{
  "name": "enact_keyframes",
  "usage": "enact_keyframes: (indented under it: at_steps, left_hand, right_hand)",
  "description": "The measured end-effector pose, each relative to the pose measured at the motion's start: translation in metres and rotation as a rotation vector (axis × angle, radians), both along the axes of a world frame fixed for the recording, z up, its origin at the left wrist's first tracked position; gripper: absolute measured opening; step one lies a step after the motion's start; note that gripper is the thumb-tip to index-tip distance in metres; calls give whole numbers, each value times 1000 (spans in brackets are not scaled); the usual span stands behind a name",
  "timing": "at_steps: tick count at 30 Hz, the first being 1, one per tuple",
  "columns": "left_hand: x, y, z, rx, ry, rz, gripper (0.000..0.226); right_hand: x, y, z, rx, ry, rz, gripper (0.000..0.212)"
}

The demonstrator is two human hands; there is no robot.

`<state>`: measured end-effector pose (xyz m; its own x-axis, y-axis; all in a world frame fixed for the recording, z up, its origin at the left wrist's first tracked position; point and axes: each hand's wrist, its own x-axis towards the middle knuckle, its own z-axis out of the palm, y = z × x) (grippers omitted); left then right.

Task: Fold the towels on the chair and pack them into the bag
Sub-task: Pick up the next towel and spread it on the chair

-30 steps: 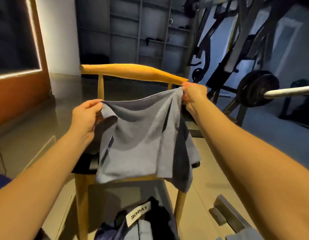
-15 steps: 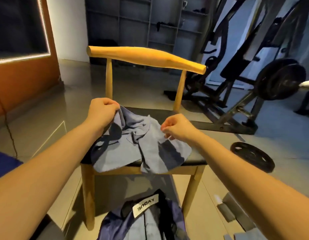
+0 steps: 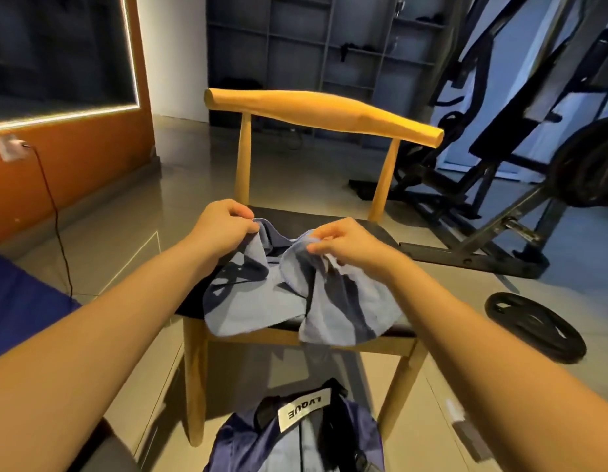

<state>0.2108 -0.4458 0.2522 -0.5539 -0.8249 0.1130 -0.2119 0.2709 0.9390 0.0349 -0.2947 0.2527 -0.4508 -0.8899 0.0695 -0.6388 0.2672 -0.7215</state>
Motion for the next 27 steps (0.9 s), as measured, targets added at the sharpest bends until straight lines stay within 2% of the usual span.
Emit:
enact_keyframes:
  at_steps: [2, 5, 7, 11, 14, 16, 20, 23, 26, 27]
  left_hand:
    - [-4, 7, 3, -27, 14, -43, 16]
    - [-8, 20, 8, -79, 72, -119, 17]
    - [-11, 29, 10, -110, 102, -165, 14]
    - [-17, 43, 10, -167, 97, -199, 5]
    - [-23, 50, 6, -178, 31, -221, 14]
    - [-27, 56, 3, -192, 1, -240, 13]
    - [-33, 66, -2, -222, -24, -282, 16]
    - [-38, 69, -7, -186, 28, -268, 25]
    - [-42, 72, -10, -78, 77, -226, 24]
    - [-43, 74, -10, -35, 87, -217, 20]
  right_hand:
    - [-19, 23, 14, -22, -241, 23, 14]
    - [-43, 49, 22, -102, -420, 42, 16]
    - [-50, 63, 22, -175, -421, -27, 11]
    - [-55, 83, 10, -227, -224, -396, 15]
    - [-58, 92, 1, -230, -375, -599, 12]
    - [-58, 100, -3, -177, -393, -605, 9]
    - [-56, 106, -15, -81, -240, -614, 12]
    - [-46, 103, -21, -72, -356, -685, 28]
    - [-36, 104, -19, -92, -628, -662, 49]
    - [-35, 104, -18, -121, -689, -636, 50]
